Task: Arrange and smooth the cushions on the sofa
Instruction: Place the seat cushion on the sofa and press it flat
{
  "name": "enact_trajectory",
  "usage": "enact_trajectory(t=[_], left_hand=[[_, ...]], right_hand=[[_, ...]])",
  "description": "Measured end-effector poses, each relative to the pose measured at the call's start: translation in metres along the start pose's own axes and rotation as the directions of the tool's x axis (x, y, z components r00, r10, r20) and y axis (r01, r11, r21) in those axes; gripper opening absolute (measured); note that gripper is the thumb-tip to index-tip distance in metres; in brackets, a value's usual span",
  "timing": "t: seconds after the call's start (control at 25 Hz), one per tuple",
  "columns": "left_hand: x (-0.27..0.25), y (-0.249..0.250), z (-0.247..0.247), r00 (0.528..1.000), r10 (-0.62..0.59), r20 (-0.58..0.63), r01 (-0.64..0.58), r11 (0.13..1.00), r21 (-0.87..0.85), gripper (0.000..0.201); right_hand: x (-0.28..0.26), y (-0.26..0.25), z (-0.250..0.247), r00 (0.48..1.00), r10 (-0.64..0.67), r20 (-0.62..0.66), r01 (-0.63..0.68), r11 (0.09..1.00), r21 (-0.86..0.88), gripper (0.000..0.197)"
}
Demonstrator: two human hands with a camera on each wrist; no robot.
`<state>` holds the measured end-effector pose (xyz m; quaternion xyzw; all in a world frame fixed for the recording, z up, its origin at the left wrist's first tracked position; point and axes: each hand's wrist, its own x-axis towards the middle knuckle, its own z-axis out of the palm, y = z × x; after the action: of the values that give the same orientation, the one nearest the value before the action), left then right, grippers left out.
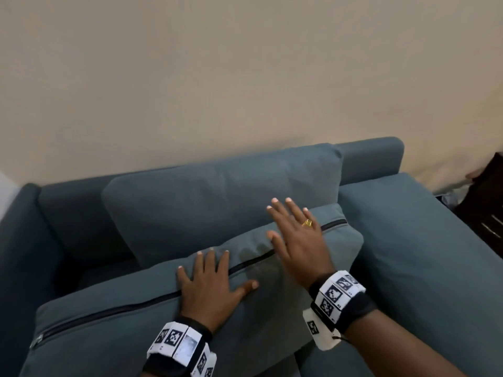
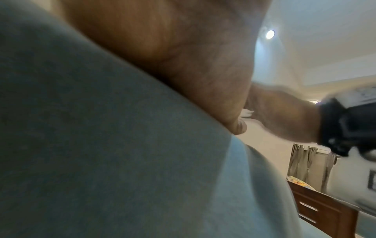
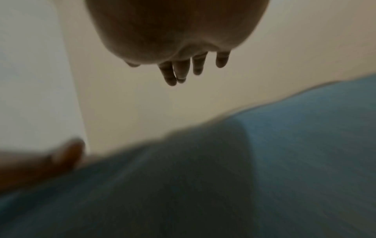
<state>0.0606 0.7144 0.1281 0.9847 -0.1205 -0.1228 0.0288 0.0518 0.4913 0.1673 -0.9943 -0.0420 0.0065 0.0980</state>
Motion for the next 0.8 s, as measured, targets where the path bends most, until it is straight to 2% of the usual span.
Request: enact_trajectory(t=[0.08, 0.12, 0.2, 0.24, 0.28, 0.36, 0.4, 0.44, 0.48, 0.52, 0.56, 0.6, 0.68, 0.72, 0.76, 0.8], left_hand=[[-0.003, 0.017, 0.002, 1.0, 0.003, 0.023, -0.004, 1.0, 0.025, 0.122], [-0.006, 0.025, 0.004, 0.999, 0.006, 0.041, -0.007, 0.999, 0.034, 0.123], [-0.006, 0.041, 0.005, 0.999, 0.023, 0.038, -0.024, 1.0, 0.016, 0.12], [-0.007, 0.047, 0.009, 0.998, 0.041, 0.036, -0.042, 0.999, 0.012, 0.117], [-0.007, 0.051, 0.011, 0.998, 0.061, 0.021, -0.061, 0.998, 0.014, 0.114], [-0.013, 0.056, 0.017, 0.995, 0.092, -0.037, -0.092, 0.996, 0.015, 0.108], [-0.016, 0.056, 0.021, 0.993, 0.105, -0.056, -0.104, 0.994, 0.019, 0.107], [-0.02, 0.056, 0.026, 0.991, 0.118, -0.07, -0.116, 0.993, 0.03, 0.107], [-0.022, 0.057, 0.029, 0.989, 0.121, -0.088, -0.117, 0.992, 0.048, 0.107], [-0.026, 0.059, 0.031, 0.99, 0.11, -0.087, -0.105, 0.993, 0.052, 0.108], [-0.03, 0.061, 0.029, 0.993, 0.1, -0.065, -0.098, 0.994, 0.038, 0.108], [-0.034, 0.063, 0.029, 0.993, 0.111, -0.051, -0.11, 0.993, 0.036, 0.108], [-0.042, 0.066, 0.034, 0.988, 0.149, -0.042, -0.146, 0.987, 0.061, 0.107], [-0.045, 0.067, 0.035, 0.985, 0.164, -0.053, -0.161, 0.985, 0.065, 0.107], [-0.044, 0.067, 0.037, 0.982, 0.175, -0.064, -0.171, 0.983, 0.067, 0.108], [-0.043, 0.068, 0.038, 0.984, 0.17, -0.054, -0.167, 0.984, 0.06, 0.109]], right_hand=[[-0.011, 0.013, 0.019, 0.988, -0.105, 0.116, 0.119, 0.985, -0.122, 0.082], [-0.016, 0.02, 0.019, 0.986, -0.095, 0.135, 0.11, 0.988, -0.109, 0.084], [-0.005, 0.04, -0.007, 0.999, 0.009, -0.034, -0.009, 1.0, -0.001, 0.08], [-0.004, 0.05, -0.017, 0.99, 0.083, -0.115, -0.077, 0.996, 0.051, 0.076], [-0.004, 0.058, -0.022, 0.986, 0.121, -0.118, -0.113, 0.991, 0.067, 0.075], [-0.016, 0.071, 0.001, 0.999, 0.039, 0.034, -0.037, 0.997, -0.068, 0.089], [-0.023, 0.077, 0.011, 0.995, 0.006, 0.098, 0.002, 0.997, -0.083, 0.098], [-0.027, 0.083, 0.006, 0.995, 0.037, 0.088, -0.036, 0.999, -0.015, 0.1], [-0.023, 0.091, -0.007, 0.993, 0.112, -0.022, -0.11, 0.989, 0.104, 0.093], [-0.021, 0.098, -0.019, 0.97, 0.21, -0.124, -0.18, 0.96, 0.214, 0.082], [-0.021, 0.106, -0.027, 0.945, 0.285, -0.164, -0.237, 0.936, 0.258, 0.075], [-0.022, 0.108, -0.03, 0.952, 0.282, -0.116, -0.249, 0.938, 0.24, 0.076], [-0.029, 0.124, 0.001, 0.98, 0.197, 0.023, -0.198, 0.979, 0.052, 0.103], [-0.031, 0.13, 0.0, 0.978, 0.198, 0.057, -0.202, 0.977, 0.072, 0.11], [-0.028, 0.137, -0.007, 0.97, 0.242, -0.004, -0.238, 0.956, 0.172, 0.102], [-0.025, 0.142, -0.022, 0.94, 0.322, -0.116, -0.275, 0.912, 0.304, 0.086]])
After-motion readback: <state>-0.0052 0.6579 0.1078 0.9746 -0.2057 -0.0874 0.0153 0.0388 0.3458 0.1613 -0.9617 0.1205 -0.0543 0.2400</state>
